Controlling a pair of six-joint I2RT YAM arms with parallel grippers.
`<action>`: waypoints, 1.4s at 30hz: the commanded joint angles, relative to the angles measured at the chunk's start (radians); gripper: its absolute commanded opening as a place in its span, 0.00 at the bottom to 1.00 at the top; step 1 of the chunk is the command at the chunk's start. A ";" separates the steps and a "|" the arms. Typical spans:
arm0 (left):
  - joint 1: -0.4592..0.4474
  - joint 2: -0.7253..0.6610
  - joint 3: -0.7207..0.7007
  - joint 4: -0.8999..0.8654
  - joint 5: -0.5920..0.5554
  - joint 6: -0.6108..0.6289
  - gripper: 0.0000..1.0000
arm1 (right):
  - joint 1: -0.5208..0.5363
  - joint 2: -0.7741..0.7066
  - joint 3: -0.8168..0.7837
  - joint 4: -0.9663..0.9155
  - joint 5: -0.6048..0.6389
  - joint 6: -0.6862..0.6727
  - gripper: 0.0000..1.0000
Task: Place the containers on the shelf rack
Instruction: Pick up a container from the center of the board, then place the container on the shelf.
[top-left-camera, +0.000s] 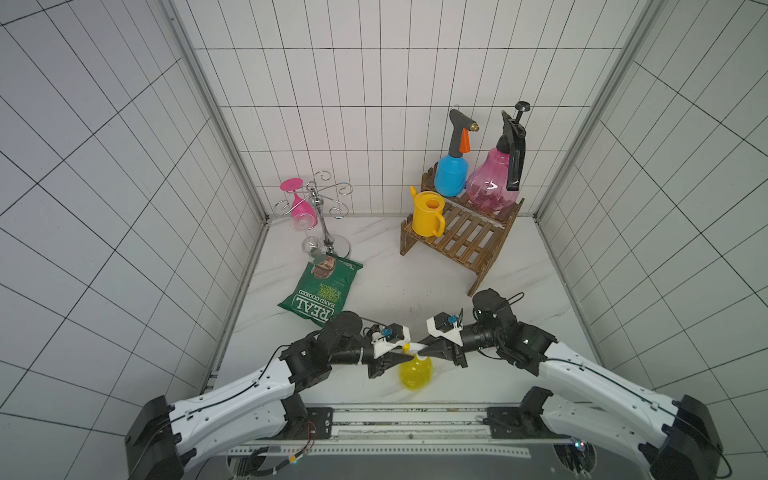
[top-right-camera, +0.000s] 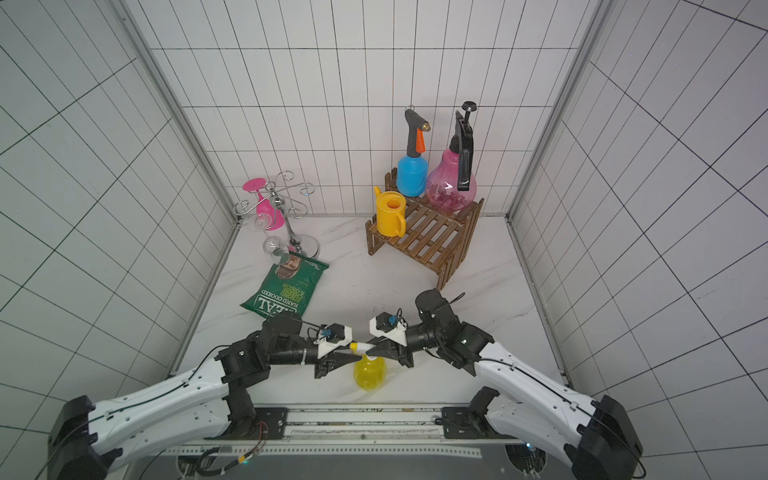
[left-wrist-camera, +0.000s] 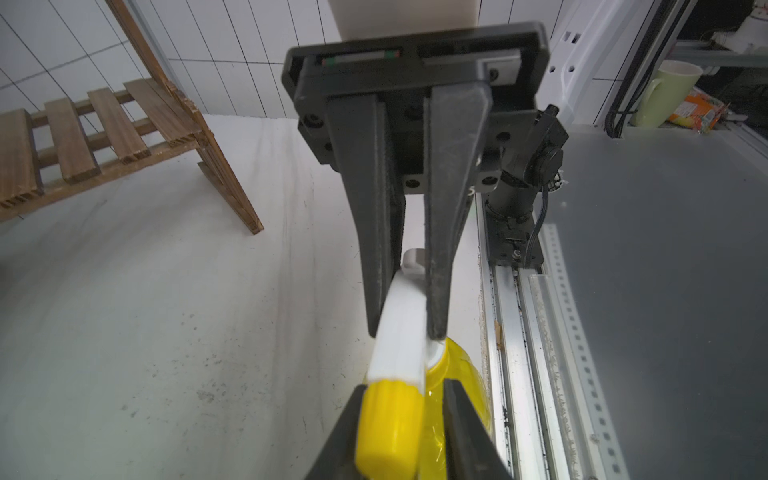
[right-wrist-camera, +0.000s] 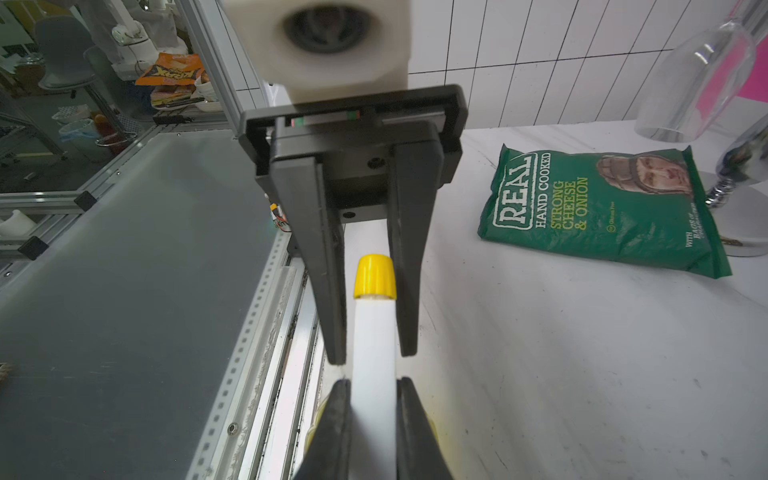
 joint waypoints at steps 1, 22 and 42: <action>0.001 -0.037 -0.004 0.090 -0.047 -0.050 0.89 | 0.005 -0.063 -0.002 0.020 0.061 0.014 0.00; 0.055 -0.369 -0.278 0.397 -0.402 -0.398 0.98 | -0.155 -0.572 -0.278 0.315 0.428 0.310 0.00; 0.250 -0.136 -0.238 0.385 -0.321 -0.745 0.98 | -0.264 -0.594 -0.159 0.125 0.664 0.407 0.00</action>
